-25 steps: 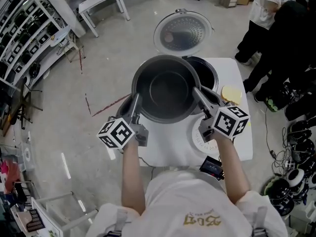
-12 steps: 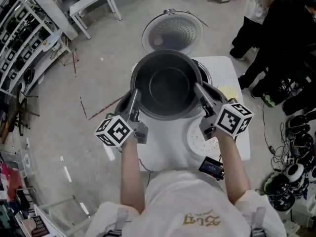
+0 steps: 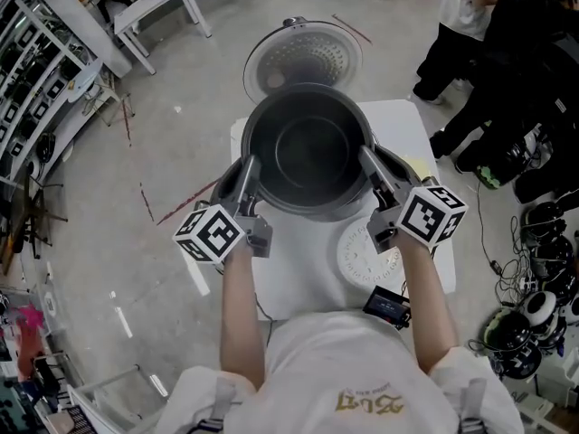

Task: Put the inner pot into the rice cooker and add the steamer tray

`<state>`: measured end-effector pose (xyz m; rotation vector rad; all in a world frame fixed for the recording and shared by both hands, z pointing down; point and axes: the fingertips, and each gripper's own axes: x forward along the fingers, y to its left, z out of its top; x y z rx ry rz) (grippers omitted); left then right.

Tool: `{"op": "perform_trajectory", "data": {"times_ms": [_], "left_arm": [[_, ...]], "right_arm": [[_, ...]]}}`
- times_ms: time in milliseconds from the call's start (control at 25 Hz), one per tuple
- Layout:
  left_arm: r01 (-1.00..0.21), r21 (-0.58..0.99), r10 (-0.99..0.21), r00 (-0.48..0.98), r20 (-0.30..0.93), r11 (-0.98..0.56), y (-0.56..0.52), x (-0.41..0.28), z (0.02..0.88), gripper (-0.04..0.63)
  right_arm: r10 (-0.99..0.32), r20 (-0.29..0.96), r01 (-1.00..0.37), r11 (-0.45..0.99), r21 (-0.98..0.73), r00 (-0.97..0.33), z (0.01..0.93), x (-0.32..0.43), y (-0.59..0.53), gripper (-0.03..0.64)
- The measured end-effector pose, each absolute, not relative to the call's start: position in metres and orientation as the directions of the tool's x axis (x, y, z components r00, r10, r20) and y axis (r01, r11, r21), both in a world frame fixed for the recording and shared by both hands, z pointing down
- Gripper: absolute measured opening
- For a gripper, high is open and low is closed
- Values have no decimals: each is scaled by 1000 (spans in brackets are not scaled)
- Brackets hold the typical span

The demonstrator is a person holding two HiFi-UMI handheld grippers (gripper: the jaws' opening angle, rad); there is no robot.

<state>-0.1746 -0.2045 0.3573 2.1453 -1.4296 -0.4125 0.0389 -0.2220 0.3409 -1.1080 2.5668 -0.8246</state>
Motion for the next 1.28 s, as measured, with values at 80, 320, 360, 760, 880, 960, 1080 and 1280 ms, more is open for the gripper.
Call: {"op": "perform_trajectory", "data": {"times_ms": [80,320,360,760,880,960,1080,1280], "left_arm": [[-754,581,-914,404,42,-307,-211,-170,361,89],[-747,596,-903,422,80,-296,-235,-156,381,89],[-746,597,-901,425,86,-295,-236,-156,384,89],[-748,607,-882,445,157,-269,-256,-145,419,89],[-761,595,-873,448,192,-259,-261,-144,429,91],[-772,581,-865,452,218,-257,-264,-142,436,95],[-779,571,-854,460,242,-258,-265,-140,443,98],[-836,489,-838,440,324,-250,-270,-137,459,112]], "right_arm": [[-729,21,-603,548,-580,-684,343,43,-227,77],[-742,56,-621,514,-592,-668,360,57,-248,75],[-744,62,-623,508,-594,-666,363,57,-248,75],[-749,129,-637,444,-630,-650,403,68,-265,75],[-745,154,-642,427,-637,-649,414,69,-270,75],[-743,171,-646,414,-641,-647,422,70,-273,75],[-743,188,-651,400,-645,-643,431,72,-276,77],[-735,224,-663,382,-644,-640,446,73,-280,81]]}}
